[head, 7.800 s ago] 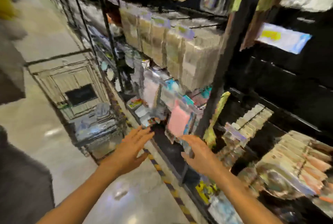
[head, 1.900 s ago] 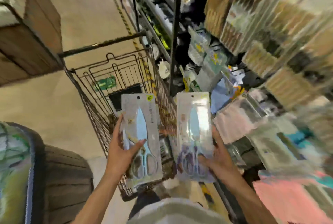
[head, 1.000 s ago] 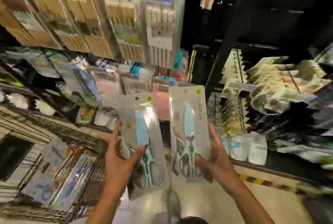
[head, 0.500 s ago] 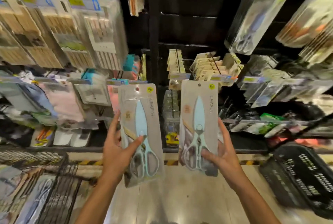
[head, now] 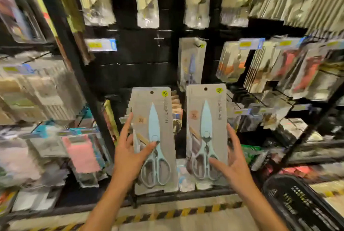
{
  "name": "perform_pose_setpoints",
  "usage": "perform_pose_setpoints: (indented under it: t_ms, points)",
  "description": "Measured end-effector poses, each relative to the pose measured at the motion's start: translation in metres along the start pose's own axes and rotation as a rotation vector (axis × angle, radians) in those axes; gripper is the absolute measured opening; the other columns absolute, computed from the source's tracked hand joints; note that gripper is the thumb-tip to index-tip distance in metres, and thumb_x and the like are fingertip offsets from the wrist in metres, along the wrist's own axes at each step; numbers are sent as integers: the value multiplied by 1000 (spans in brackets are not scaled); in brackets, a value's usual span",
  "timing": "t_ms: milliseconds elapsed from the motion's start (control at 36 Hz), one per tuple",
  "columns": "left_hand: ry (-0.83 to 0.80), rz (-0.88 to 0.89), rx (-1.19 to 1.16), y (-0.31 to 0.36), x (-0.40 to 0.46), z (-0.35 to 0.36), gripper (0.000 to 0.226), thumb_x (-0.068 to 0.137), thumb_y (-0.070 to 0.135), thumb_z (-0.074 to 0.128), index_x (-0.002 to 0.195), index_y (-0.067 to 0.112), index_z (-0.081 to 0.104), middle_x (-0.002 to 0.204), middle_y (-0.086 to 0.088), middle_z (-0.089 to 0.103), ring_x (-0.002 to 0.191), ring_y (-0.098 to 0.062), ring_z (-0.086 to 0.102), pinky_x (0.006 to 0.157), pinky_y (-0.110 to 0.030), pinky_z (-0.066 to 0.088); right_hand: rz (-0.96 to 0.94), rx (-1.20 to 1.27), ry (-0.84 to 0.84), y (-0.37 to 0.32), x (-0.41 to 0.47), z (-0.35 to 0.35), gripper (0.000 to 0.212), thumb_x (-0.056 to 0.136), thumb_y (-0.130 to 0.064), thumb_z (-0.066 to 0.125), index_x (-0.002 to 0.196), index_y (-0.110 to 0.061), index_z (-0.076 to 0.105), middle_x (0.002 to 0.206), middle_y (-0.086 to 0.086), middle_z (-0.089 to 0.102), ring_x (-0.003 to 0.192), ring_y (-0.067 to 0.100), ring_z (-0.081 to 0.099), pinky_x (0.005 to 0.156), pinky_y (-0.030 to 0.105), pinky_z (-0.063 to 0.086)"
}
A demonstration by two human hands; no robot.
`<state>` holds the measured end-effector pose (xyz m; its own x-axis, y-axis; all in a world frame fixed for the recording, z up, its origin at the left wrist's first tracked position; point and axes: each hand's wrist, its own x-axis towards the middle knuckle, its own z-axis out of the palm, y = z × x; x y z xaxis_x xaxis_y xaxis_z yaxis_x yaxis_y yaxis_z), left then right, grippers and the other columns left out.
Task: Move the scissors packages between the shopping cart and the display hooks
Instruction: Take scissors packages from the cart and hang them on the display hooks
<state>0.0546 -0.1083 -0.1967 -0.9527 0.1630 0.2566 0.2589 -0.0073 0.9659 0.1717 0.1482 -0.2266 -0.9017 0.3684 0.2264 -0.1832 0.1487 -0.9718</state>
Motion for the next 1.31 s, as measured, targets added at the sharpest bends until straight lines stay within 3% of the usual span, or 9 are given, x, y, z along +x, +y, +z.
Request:
perform_pose_setpoints:
  t_ms: [194,306,500,722,833,944,1083,1194,1306]
  points:
    - [5,122,46,42,31,56,99,78,11,86,147,59,34,144,11,58,127,-3,59,105,-43,53,-117,25,10,-24,43,-48,97,85,-6,74,156,-45,19,153,-29,39,134,6,52,106,34,51]
    - [8,176,47,56,48,71,100,78,7,85,153,48,33,149,15,52,129,4,54,105,-36,52,-144,61,41,-31,66,-56,95,87,-8,72,153,-51,19,149,-36,40,132,3,54,106,36,51]
    - [4,210,27,59,84,81,101,77,10,85,152,51,32,146,11,57,127,-5,60,105,-48,53,-178,63,80,-30,101,-54,95,88,-8,73,150,-57,21,157,-20,37,133,8,53,102,30,53]
    - [-19,262,-15,49,139,79,101,78,9,84,155,46,29,124,26,67,118,1,64,88,-22,58,-133,-31,77,-20,136,-36,93,89,-8,73,152,-55,22,159,-24,32,135,7,52,110,43,48]
    - [-18,268,-48,47,159,77,101,79,6,83,155,44,29,129,24,64,118,5,62,84,-12,55,-129,-77,90,-15,152,-25,93,87,-13,74,153,-50,21,156,-23,38,131,1,54,102,24,51]
    - [-17,266,-53,47,171,73,100,80,6,82,156,42,28,118,34,67,112,8,64,79,-10,54,-103,-90,81,-11,167,-19,92,89,-13,74,153,-51,20,154,-28,36,126,-6,55,90,12,52]
    - [-1,279,-42,47,177,68,100,81,2,80,157,37,27,109,45,64,107,17,62,75,-6,52,-120,-102,67,-13,190,-9,87,90,-1,70,151,-40,21,126,-62,34,114,-29,47,86,4,49]
    - [26,280,-29,41,185,66,100,79,6,82,155,44,28,119,34,66,111,7,65,78,-10,55,-126,-75,74,-9,207,-6,89,89,-3,72,151,-45,22,127,-60,38,117,-17,55,83,8,51]
    - [26,283,-23,37,191,68,101,78,8,83,154,47,29,124,27,67,114,0,66,79,-14,57,-132,-80,72,-2,220,-8,91,89,-9,74,153,-48,22,148,-38,37,125,-3,57,90,16,54]
